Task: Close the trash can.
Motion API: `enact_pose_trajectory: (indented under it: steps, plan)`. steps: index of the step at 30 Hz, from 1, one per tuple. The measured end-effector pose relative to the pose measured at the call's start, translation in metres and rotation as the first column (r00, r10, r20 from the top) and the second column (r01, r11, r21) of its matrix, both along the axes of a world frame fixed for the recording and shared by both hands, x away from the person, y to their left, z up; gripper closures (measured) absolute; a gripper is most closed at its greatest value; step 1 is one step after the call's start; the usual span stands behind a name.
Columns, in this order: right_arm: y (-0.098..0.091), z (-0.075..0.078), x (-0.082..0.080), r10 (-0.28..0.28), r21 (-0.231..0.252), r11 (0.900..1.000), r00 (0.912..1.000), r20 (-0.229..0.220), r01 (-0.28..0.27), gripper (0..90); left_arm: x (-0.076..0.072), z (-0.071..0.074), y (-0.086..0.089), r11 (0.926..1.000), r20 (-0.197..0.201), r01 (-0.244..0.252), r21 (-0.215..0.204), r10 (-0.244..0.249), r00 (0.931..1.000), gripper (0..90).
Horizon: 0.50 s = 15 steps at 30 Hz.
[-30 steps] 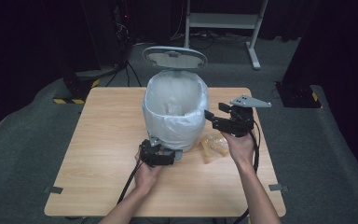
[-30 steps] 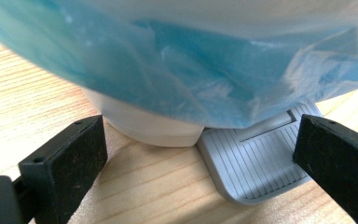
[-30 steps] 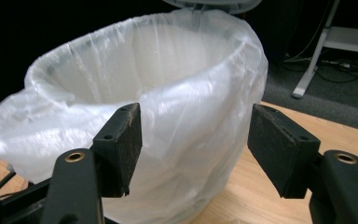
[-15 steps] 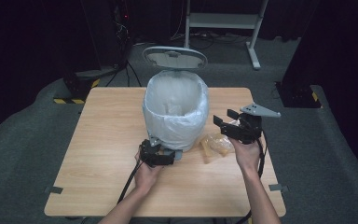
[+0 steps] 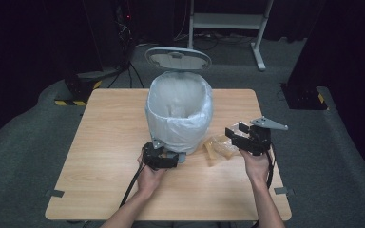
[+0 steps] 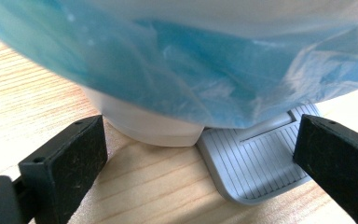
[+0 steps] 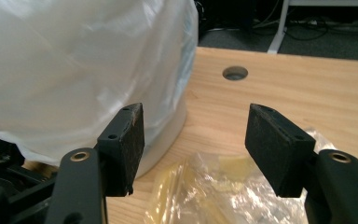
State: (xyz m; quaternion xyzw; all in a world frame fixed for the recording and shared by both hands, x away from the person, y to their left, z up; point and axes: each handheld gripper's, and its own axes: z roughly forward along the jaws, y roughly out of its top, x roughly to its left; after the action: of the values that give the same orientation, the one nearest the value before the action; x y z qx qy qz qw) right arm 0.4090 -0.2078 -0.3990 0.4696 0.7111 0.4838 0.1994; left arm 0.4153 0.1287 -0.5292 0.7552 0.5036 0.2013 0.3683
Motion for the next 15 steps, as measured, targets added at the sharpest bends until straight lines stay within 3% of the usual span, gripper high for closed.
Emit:
enact_pose_trajectory:
  steps: [15]
  plan:
    - [-0.020, -0.045, -0.005, -0.102, -0.015, 0.9948, 0.9924, -0.070, 0.101, 38.0, 0.000, 0.000, 0.000, 1.0000, -0.001, 0.000, 0.000, 0.000, 1.0000, 3.0]
